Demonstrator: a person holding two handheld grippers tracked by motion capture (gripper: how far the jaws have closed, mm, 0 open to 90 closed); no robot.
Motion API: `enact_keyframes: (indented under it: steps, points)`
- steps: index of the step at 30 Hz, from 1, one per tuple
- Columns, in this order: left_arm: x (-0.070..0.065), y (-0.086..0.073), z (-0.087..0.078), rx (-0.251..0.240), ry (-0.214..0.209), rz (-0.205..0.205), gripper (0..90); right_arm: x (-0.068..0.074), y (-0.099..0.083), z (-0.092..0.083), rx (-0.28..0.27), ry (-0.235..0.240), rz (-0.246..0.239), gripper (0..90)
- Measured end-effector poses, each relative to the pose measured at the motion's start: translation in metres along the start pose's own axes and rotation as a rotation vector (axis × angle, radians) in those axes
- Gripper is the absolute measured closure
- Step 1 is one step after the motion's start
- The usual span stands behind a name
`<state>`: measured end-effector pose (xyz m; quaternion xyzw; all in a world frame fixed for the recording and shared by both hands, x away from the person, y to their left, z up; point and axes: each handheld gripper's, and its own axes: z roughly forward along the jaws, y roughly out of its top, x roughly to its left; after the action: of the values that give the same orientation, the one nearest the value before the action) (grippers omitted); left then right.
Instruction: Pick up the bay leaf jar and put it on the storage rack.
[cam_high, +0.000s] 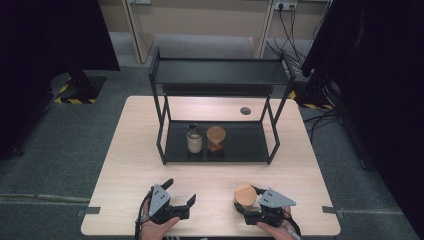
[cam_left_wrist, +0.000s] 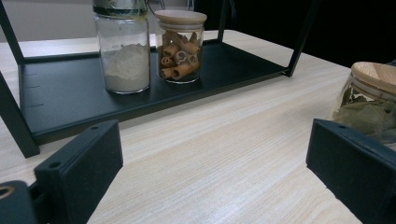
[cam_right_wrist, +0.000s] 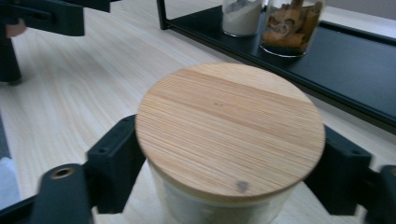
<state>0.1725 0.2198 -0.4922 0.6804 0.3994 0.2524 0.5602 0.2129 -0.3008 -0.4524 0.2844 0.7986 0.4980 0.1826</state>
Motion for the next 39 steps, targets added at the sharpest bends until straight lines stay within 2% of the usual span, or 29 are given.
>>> enact_keyframes:
  steps: [7, 17, 22, 29, 39]
  points:
    - [0.000, 0.000, 0.000, -0.002, 0.002, 0.000, 2.9, -0.003, 0.001, -0.002, -0.009, 0.008, 0.011, 25.7]
    - [0.000, 0.000, 0.001, 0.005, 0.000, -0.001, 2.9, -0.005, 0.012, -0.008, -0.037, -0.015, -0.010, 25.7]
    - [0.000, 0.000, 0.001, 0.006, 0.001, -0.005, 2.9, -0.007, 0.021, -0.005, -0.034, -0.017, -0.022, 25.7]
    - [0.001, 0.000, 0.001, 0.006, 0.006, -0.007, 2.9, -0.016, 0.028, 0.001, -0.022, -0.016, -0.005, 25.7]
    - [0.001, 0.000, 0.001, 0.006, 0.004, -0.007, 2.9, -0.024, 0.040, 0.007, -0.028, -0.042, 0.003, 25.7]
